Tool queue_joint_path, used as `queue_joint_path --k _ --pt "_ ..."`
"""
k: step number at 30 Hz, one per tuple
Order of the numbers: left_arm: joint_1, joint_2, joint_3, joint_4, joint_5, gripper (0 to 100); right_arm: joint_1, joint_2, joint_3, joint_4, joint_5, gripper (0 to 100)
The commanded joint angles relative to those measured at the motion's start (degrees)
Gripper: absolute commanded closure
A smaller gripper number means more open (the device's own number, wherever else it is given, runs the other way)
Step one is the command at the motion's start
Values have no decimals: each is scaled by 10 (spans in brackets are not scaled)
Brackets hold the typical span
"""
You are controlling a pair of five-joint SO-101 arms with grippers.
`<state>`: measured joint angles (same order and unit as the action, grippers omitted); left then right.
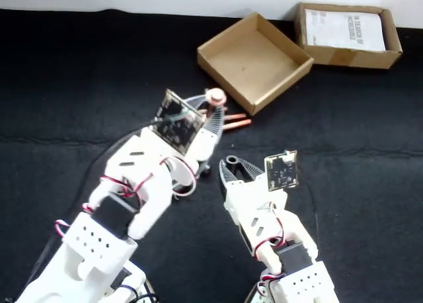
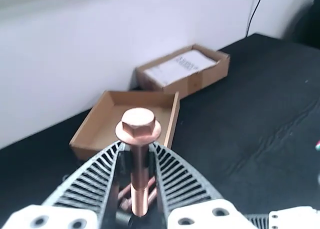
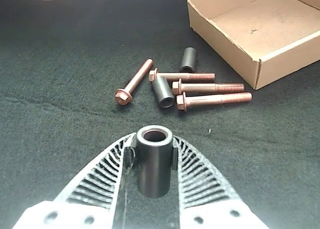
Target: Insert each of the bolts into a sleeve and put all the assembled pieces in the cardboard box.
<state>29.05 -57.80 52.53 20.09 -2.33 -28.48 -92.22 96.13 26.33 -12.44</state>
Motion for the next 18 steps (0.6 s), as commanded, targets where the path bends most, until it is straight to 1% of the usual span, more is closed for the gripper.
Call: queue_joint_path --k 1,3,7,9,12,14,16,18 --pt "23 -9 27 -82 -2 992 -2 -10 24 -12 -4 991" --pt "26 1 41 -91 -2 992 -1 -10 24 -26 -4 991" --pt "25 25 51 -92 1 992 0 -10 25 -87 -4 991" --pt "22 29 50 -92 39 992 0 -7 25 -109 -4 991" --pt "10 29 47 -92 133 992 0 -6 26 -116 -4 991" --pt "3 29 41 -93 177 992 0 -9 37 -117 -2 991" --pt "-6 29 33 -92 195 992 0 -9 46 -117 -2 991" --pt "-7 29 24 -92 198 992 0 -9 52 -117 -2 991"
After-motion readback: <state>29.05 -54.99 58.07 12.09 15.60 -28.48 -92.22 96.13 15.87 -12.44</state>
